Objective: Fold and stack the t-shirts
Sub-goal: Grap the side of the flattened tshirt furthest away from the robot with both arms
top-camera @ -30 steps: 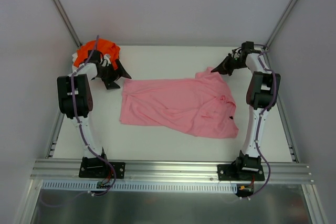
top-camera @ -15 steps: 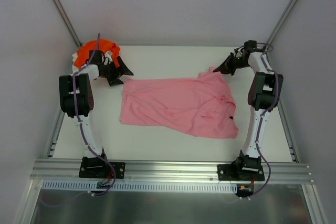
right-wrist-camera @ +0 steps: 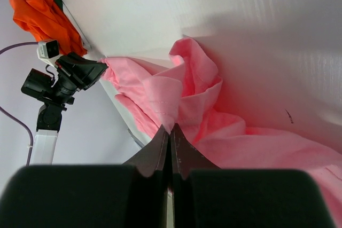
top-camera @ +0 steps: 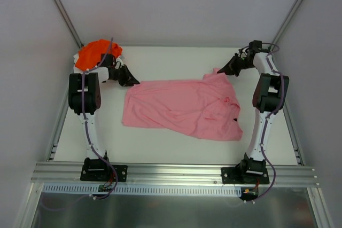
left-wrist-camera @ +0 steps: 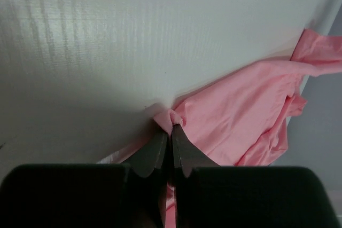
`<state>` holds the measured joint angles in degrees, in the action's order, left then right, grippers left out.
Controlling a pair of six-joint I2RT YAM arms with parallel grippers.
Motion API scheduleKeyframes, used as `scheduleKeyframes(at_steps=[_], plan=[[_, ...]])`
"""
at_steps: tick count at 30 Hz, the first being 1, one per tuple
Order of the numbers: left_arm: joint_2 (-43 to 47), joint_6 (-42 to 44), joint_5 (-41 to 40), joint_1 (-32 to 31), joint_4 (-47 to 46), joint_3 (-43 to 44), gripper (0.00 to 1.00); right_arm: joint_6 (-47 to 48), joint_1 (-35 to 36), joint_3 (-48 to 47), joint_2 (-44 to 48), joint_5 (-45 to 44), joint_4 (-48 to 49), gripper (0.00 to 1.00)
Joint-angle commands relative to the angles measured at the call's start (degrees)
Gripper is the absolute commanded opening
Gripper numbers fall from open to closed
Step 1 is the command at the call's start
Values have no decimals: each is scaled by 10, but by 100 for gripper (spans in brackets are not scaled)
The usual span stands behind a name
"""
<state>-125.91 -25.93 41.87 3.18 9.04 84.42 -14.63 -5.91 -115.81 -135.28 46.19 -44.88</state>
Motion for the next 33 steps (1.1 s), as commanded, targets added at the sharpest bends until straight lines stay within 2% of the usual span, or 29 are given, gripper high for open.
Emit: scheduleKeyframes(at_steps=[1, 12, 19, 25, 33], plan=[[-7, 19, 5, -2, 25, 18, 0, 7, -4, 1, 43, 0, -14, 2], [40, 47, -9, 1, 41, 32, 0, 4, -4, -9, 50, 3, -13, 1], [80, 47, -5, 4, 63, 41, 0, 12, -5, 8, 93, 4, -25, 1], [126, 48, 1, 3, 68, 9, 0, 40, -5, 73, 161, -3, -56, 1], [196, 52, 15, 3, 60, -78, 0, 77, -4, 221, 272, -13, -75, 1]])
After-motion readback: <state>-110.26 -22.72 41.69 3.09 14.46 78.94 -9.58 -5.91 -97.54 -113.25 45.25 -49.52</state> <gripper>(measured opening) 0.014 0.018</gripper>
